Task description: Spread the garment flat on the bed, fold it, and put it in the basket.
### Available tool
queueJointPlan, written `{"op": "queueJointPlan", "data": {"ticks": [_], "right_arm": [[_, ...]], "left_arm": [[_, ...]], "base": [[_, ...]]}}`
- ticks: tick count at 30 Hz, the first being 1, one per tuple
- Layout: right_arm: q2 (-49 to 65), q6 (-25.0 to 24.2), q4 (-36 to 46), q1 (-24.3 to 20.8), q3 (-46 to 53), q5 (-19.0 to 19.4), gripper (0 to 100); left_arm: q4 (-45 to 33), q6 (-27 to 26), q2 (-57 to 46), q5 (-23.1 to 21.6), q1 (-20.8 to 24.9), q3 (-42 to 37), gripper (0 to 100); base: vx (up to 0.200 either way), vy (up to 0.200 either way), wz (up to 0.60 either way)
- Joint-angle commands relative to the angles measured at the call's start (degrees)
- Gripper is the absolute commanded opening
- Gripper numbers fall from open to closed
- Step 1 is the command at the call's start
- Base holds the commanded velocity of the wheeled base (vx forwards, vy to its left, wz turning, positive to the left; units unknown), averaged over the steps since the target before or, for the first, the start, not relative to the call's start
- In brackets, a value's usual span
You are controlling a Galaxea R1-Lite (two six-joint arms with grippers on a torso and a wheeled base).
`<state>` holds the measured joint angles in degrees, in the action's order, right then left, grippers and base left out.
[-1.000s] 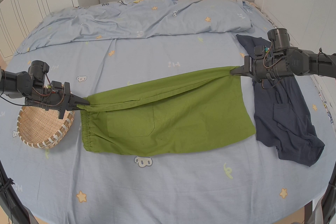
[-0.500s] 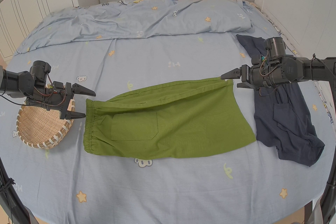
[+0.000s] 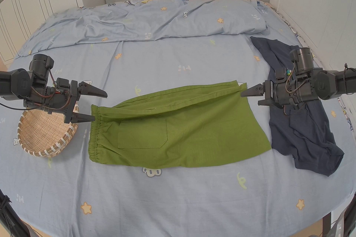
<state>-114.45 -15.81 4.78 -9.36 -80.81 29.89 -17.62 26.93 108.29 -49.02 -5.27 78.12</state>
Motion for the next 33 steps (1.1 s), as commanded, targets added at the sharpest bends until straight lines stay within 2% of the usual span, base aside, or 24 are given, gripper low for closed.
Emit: {"op": "queueJointPlan", "data": {"ticks": [1,5,9,10,12,17,21,24,33], "right_arm": [[11.7,-0.8,-5.7,1.1,13.0,0.2,100],[14.2,-1.7,-10.1,4.7,16.5,2.6,100],[15.2,-2.7,-10.6,5.8,16.4,3.1,100],[15.8,-2.7,-10.6,6.0,16.6,3.1,100],[15.8,-2.7,-10.6,6.0,16.6,3.1,100],[15.7,-2.6,-10.7,5.6,16.7,3.0,100],[15.4,-2.4,-10.7,5.5,16.8,3.0,100],[15.2,-2.3,-10.8,5.6,16.9,3.0,100],[15.3,-2.2,-10.8,5.5,17.0,3.0,100]], "left_arm": [[0.7,-0.3,-1.8,3.1,6.8,-2.9,100],[2.5,0.1,2.9,5.9,10.1,-0.2,100],[2.8,0.1,7.2,7.4,12.6,3.1,100],[2.8,0.1,10.8,8.1,12.7,6.2,100],[2.8,0.1,11.7,8.1,12.6,7.1,100],[2.1,2.9,18.3,8.5,10.8,19.6,100],[2.6,5.7,20.2,8.4,8.3,24.7,100],[2.8,6.2,21.3,8.6,7.2,25.9,100],[6.0,7.4,23.2,11.0,7.5,26.0,100]], "base": [[0.0,0.0,0.0],[0.0,0.0,0.0],[0.0,0.0,0.0],[0.0,0.0,0.0],[0.0,0.0,0.0],[0.0,0.0,0.0],[0.0,0.0,0.0],[0.0,0.0,0.0],[0.0,0.0,0.0]]}}
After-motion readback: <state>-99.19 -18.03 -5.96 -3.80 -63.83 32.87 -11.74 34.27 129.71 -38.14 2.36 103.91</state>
